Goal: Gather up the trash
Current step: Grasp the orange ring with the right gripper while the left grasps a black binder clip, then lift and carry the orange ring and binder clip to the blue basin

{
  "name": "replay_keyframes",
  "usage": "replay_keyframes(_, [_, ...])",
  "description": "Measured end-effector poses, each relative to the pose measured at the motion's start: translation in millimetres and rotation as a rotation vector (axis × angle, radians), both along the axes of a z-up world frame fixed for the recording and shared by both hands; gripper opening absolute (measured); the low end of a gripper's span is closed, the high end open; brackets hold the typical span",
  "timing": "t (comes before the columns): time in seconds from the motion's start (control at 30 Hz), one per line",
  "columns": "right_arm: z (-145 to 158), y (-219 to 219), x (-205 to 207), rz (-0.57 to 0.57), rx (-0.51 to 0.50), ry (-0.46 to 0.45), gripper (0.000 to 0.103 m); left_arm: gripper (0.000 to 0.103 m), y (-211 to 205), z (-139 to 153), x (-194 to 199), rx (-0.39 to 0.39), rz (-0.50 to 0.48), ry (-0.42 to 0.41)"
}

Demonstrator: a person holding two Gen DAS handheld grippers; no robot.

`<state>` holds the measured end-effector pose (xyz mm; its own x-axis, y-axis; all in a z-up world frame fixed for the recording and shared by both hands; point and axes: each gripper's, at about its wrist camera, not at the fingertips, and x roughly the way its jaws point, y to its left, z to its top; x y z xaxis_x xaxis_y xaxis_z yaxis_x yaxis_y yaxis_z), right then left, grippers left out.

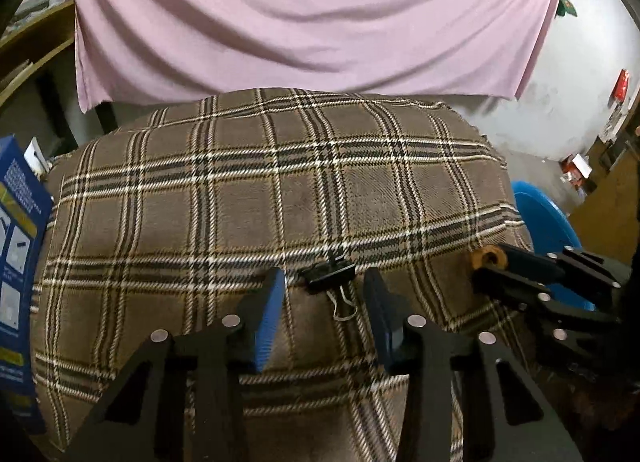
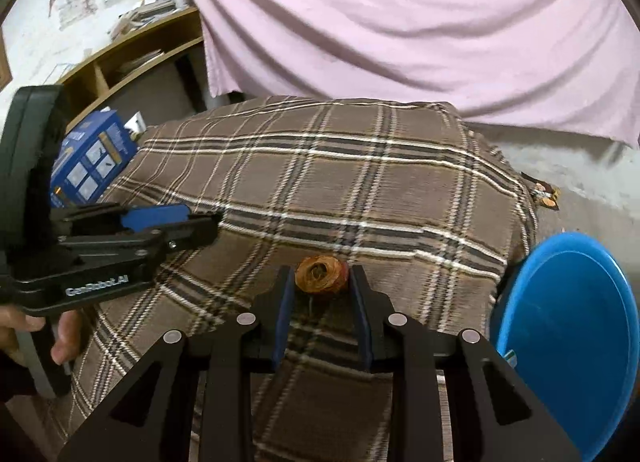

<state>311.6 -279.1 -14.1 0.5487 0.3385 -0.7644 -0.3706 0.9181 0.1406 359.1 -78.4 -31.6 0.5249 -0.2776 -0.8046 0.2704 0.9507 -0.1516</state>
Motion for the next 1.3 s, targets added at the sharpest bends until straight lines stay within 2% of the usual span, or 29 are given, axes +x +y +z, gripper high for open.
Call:
replay_keyframes(0.03, [0.3, -2.3, -0.6, -0.005, 0.004, 0.0, 0.025, 0.023, -2.3, -0.1, 1.7, 0.01, 0.003, -0.003])
replay_keyframes(0.2, [3.5, -11.5, -3.2, -0.025, 0.037, -0.017, 0.025, 0.023, -14.2, -0.1, 1.4, 0.032, 0.007, -0.015])
replay_keyframes(0.37, [13.8, -21.0, -12.8, -0.053, 0.074, -0.09, 0.025, 0.023, -23.6, 12.1, -18.0, 0.025, 0.003, -0.102])
replay_keyframes(0.47, [24.7, -32.0, -23.5, -0.087, 0.113, -0.173, 0.025, 0.023, -26.7, 27.7, -36.9, -0.009, 0.014, -0.186])
replay_keyframes(0.63, [49.4, -54.7, -50.3, -0.154, 0.1, -0.361, 0.025, 0.023, -44.7, 53.0, -67.0, -0.137, 0.031, -0.327])
replay_keyframes(0.83, [89.4, -88.2, -88.1, -0.255, 0.079, -0.612, 0.025, 0.023, -75.4, 92.1, -95.7, -0.229, 0.007, -0.535])
replay_keyframes(0.97, [108.4, -106.2, -111.1, -0.311, 0.054, -0.73, 0.025, 0.023, -93.1, 110.2, -109.5, -0.298, -0.002, -0.635])
replay_keyframes(1.07, [114.2, -121.0, -122.5, -0.357, 0.055, -0.791, 0.025, 0.023, -110.1, 120.0, -119.4, -0.311, -0.036, -0.699])
replay_keyframes(1.3, [116.9, -148.0, -141.3, -0.468, 0.045, -0.893, 0.026, 0.023, -153.8, 129.4, -142.8, -0.275, -0.118, -0.823])
